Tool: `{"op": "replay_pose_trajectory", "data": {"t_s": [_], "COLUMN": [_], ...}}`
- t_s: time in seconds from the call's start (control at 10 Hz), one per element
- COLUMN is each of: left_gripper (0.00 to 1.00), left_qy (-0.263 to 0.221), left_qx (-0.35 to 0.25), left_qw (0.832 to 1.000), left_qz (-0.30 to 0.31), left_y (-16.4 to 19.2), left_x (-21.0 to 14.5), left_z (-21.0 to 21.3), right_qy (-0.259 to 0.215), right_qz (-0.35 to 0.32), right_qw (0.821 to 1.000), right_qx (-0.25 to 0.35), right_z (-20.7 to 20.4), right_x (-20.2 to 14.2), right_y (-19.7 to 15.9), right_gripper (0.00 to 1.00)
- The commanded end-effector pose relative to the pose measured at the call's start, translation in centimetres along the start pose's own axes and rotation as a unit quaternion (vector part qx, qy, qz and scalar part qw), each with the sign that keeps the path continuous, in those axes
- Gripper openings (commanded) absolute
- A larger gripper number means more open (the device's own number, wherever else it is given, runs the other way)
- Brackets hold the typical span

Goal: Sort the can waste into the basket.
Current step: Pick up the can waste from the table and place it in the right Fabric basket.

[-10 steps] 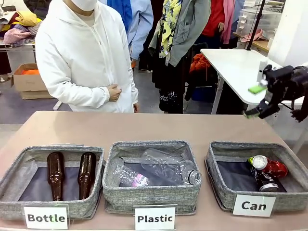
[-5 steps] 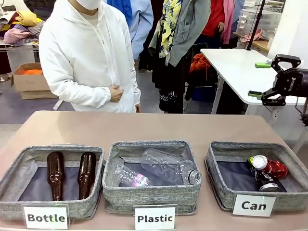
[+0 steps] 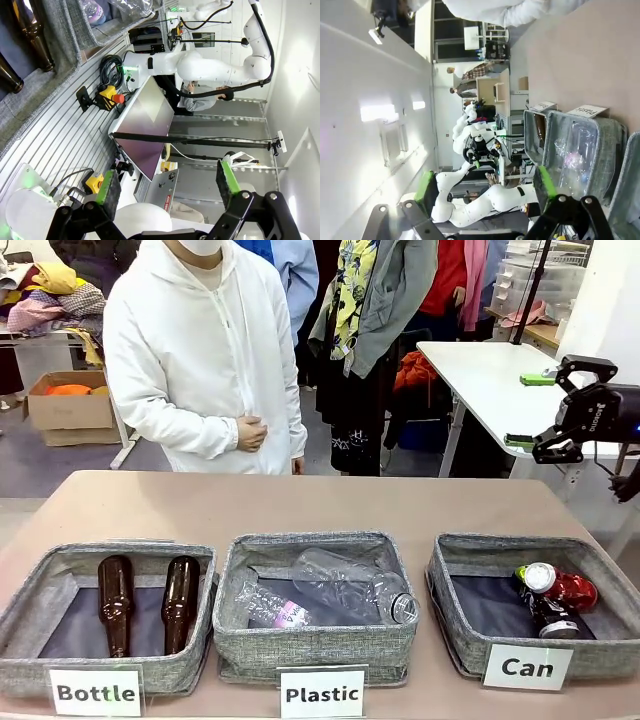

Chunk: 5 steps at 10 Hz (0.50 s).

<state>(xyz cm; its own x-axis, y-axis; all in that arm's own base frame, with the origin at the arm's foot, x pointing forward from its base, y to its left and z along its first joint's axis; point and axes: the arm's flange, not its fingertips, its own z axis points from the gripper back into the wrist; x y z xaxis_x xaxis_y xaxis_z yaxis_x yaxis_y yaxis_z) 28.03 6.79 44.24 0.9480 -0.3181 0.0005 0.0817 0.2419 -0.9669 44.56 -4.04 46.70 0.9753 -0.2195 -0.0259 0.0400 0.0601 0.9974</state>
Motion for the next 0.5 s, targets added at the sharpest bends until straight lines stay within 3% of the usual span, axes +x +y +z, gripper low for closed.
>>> {"op": "replay_pose_trajectory", "data": {"t_s": [0.0, 0.4], "left_gripper": [1.0, 1.0], "left_qy": [-0.005, -0.005], "left_qx": [-0.01, -0.01], "left_qw": [1.0, 1.0], "left_qz": [0.0, 0.0], "left_y": [-0.46, -0.46], "left_x": [0.19, 0.19], "left_z": [-0.07, -0.07], "right_qy": [0.002, 0.002], "right_qz": [0.004, 0.004], "right_qw": [1.0, 1.0], "right_qx": [-0.003, -0.003], "right_z": [0.71, 0.71], "right_x": [0.44, 0.44], "right_y": [0.33, 0.33], "right_gripper": [1.0, 1.0]}}
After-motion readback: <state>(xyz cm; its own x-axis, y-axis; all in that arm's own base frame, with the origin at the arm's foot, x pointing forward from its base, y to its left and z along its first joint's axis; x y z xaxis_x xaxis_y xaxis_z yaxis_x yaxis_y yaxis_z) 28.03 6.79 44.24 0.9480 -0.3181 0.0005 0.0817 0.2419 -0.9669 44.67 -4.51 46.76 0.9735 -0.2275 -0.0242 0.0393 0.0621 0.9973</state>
